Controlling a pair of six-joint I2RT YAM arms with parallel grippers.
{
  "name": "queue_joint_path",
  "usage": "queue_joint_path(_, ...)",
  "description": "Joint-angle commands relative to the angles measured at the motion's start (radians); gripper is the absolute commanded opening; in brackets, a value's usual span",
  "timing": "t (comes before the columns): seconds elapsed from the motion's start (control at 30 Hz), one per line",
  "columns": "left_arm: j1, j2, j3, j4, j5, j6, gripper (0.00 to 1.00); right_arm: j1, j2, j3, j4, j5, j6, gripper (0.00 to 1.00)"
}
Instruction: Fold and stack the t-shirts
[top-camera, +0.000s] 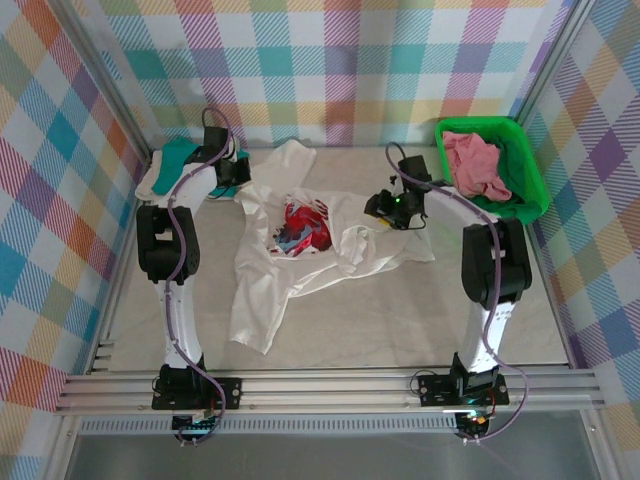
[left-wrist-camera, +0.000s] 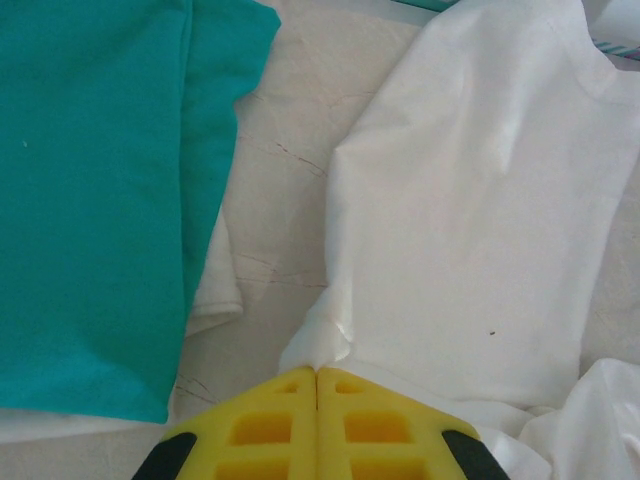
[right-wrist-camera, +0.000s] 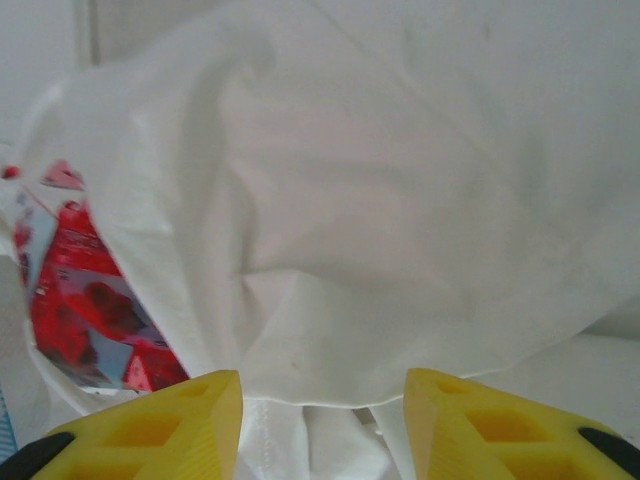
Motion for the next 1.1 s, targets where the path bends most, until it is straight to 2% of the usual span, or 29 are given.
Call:
queue_joint_path(0.0,0.014,0.015,0.012,-0.021,0.018,-0.003,0.0,0.007,0.021,0.017,-0.011,-0.06,0.052,0.5)
queue_joint_path(0.43,0.014,0.033,0.022,-0.016,0.032,-0.011,0.0,0.015,0.113,0.013,0.119,-0.115,0.215,0.49)
queue_joint_path(0.6,0.014,0.04,0.027,-0.013,0.038,-0.014,0.0,0.026,0.087,-0.027,0.156,-0.096,0.253,0.5)
queue_joint_path(0.73,0.014,0.053,0.036,-0.017,0.046,-0.018,0.0,0.043,-0.003,-0.057,0.114,0.006,0.223,0.52)
queue_joint_path(0.93,0.014,0.056,0.03,-0.009,0.051,-0.023,0.0,0.064,-0.107,-0.126,0.097,0.04,0.229,0.51)
queue_joint_path(1.07,0.014,0.056,0.03,-0.011,0.057,-0.024,0.0,0.069,-0.127,-0.184,0.133,0.009,0.282,0.5)
